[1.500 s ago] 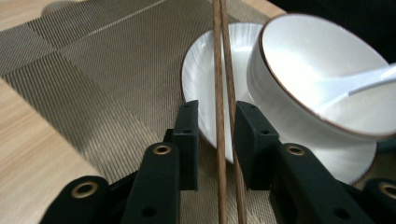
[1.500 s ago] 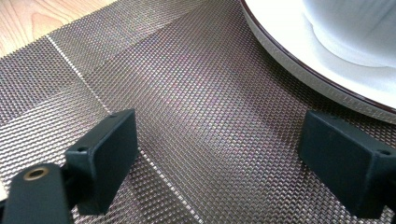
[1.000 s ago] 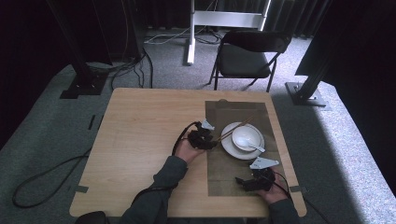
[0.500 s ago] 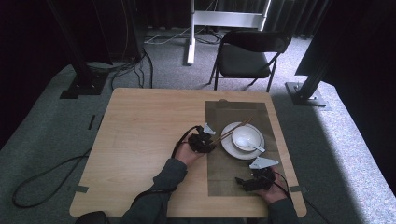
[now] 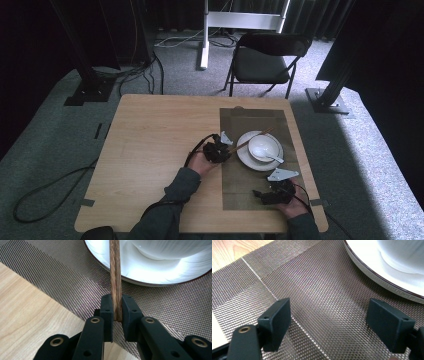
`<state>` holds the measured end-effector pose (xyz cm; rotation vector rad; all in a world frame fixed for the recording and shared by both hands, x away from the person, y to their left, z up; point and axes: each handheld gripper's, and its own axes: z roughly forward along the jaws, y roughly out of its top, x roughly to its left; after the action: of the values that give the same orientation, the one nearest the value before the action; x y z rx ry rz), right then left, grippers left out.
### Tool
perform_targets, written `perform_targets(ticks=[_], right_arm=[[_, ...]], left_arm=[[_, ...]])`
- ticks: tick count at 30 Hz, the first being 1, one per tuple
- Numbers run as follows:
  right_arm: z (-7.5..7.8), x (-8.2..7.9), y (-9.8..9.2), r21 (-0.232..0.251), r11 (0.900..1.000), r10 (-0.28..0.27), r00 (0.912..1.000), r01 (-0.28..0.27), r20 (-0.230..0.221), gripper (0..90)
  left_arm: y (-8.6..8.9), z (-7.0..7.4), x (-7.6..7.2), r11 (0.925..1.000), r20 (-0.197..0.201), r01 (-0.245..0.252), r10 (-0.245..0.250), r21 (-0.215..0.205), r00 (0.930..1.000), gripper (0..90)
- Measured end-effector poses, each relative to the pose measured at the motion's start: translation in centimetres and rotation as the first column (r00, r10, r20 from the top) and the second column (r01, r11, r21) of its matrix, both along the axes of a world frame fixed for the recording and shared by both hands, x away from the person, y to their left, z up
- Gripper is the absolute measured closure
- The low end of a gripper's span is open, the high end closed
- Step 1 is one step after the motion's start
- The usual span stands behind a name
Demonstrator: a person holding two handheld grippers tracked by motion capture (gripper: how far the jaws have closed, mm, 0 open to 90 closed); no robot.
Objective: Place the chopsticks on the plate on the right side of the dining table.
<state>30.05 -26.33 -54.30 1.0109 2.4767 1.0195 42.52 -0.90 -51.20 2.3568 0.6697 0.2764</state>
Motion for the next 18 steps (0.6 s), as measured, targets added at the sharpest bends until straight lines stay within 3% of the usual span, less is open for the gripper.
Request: perform_targets(ticks=[8,12,18], right_arm=[[0.5,-0.4,-1.4,-0.004,0.999,-0.053,0.9986,0.053,0.007,22.5],[0.8,-0.7,-2.2,-0.033,0.996,-0.080,0.9967,0.080,0.014,26.2],[1.5,-0.8,-3.5,-0.027,0.989,-0.141,0.9889,0.143,0.047,28.1]], left_arm=[[-0.1,0.1,0.9,0.9991,0.023,0.041,-0.041,0.010,0.9989,80.9],[0.0,0.1,1.3,0.9984,0.021,0.057,-0.057,0.003,0.9982,80.9],[-0.2,0.0,1.7,0.9958,0.028,0.091,-0.090,-0.013,0.9955,80.9]])
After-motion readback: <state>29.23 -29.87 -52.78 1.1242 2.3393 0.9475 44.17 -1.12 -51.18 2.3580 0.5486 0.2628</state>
